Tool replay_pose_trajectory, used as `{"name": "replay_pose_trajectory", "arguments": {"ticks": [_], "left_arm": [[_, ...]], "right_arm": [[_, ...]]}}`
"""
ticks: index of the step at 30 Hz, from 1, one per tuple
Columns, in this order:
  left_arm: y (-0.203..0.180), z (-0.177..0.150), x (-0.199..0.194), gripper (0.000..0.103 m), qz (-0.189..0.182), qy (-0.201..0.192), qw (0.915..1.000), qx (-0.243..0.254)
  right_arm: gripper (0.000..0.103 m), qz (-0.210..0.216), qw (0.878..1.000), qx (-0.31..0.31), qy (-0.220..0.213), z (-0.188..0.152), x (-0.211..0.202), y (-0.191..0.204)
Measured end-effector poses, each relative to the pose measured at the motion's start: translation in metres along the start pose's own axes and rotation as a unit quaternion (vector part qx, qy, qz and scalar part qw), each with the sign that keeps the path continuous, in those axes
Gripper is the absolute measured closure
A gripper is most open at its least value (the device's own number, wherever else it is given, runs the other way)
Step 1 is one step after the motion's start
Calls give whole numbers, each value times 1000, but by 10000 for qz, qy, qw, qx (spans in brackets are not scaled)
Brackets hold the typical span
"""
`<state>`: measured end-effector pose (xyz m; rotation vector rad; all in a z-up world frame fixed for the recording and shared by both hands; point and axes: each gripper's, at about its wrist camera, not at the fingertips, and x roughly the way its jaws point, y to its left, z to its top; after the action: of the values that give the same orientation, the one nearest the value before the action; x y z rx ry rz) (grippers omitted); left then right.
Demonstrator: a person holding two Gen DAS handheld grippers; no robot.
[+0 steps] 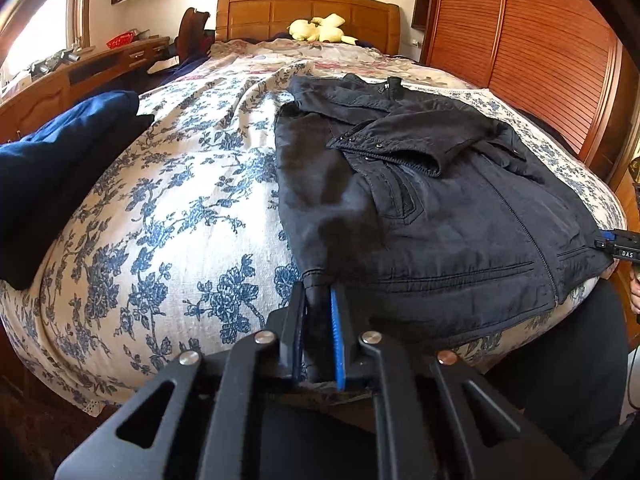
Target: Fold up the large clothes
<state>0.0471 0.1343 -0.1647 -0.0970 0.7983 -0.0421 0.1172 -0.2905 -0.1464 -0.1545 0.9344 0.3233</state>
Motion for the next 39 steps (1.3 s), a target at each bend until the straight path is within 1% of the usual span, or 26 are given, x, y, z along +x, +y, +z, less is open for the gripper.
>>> {"name": "replay_pose_trajectory", "arguments": {"ticks": [3, 5, 8, 9, 10, 11, 12, 13, 14, 16, 19, 25, 29, 31, 34, 39], "left_arm": [[3, 0, 3, 88, -10, 46, 9999, -95], [5, -1, 4, 88, -52, 25, 9999, -150], [2, 0, 1, 93, -49, -19, 9999, -107], [0, 2, -2, 97, -76, -54, 9999, -105], [-2, 5, -7, 98, -71, -132, 9999, -80], [-3, 8, -13, 98, -67, -239, 9997, -63], [-4, 14, -22, 98, -130, -390, 9991, -86], [-3, 18, -29, 99, -182, -479, 9986, -111], [-5, 25, -39, 99, -229, -618, 9978, -119], [-9, 34, -49, 99, -186, -761, 9969, -63], [-17, 49, -58, 100, -136, -891, 9959, 68], [-26, 91, -80, 100, -183, -1219, 9921, 238], [-39, 113, -105, 101, -198, -1484, 9878, 435], [-46, 117, -118, 100, -285, -1577, 9857, 521], [-56, 116, -141, 101, -260, -1783, 9813, 674], [-56, 112, -175, 101, -390, -2006, 9767, 658]], "right_arm": [[59, 4, 10000, -33, -18, -1, -1, 0], [59, 1, 10000, -56, -30, -1, -1, 0], [59, 1, 10000, -86, -49, -1, -2, 1], [64, 3, 9999, -94, -61, -1, -2, 2], [71, 0, 9999, -85, -86, 0, -4, 1], [76, 25, 9999, -59, -123, 2, -7, 0], [82, 118, 9998, -14, -155, 4, -9, -2], [88, 332, 9991, 134, -218, 7, -13, -5], [90, 567, 9972, 354, -335, 12, -20, -11], [93, 766, 9937, 501, -644, 20, -37, -14], [95, 757, 9917, 379, -965, 34, -57, -9], [97, 734, 9884, 97, -1326, 65, -83, -1], [97, 745, 9846, 14, -1583, 82, -104, 0], [97, 757, 9822, -12, -1719, 89, -120, 0], [97, 1058, 9771, 93, -1845, 92, -142, -5], [98, 1052, 9734, 35, -2035, 87, -181, -5]]}}
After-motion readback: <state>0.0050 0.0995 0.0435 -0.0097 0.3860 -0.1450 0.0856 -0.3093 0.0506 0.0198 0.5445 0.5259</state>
